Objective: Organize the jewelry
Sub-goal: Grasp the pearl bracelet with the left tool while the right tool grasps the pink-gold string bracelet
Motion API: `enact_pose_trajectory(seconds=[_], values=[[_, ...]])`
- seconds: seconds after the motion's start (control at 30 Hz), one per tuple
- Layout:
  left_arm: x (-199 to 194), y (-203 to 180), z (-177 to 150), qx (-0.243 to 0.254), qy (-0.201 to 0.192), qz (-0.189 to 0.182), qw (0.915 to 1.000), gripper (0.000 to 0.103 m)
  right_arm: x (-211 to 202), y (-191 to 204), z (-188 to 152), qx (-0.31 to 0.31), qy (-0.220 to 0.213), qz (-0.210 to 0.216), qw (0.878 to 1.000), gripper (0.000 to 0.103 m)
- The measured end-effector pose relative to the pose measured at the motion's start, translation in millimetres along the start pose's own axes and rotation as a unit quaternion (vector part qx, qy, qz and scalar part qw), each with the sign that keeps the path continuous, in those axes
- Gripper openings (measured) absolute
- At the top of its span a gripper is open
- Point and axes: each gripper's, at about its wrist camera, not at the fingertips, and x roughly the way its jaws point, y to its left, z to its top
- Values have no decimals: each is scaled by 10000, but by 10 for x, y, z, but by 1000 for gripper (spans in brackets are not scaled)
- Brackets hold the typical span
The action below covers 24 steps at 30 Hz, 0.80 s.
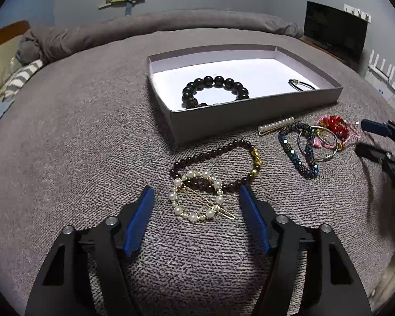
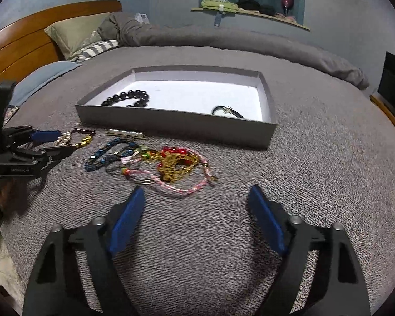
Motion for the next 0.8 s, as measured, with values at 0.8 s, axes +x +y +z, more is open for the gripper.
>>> enact_pose_trajectory(seconds=[0.8], values=[[-26,-79,8,152,32,-73,9999,43,7,265,104,-410,-320,205,9984,44]])
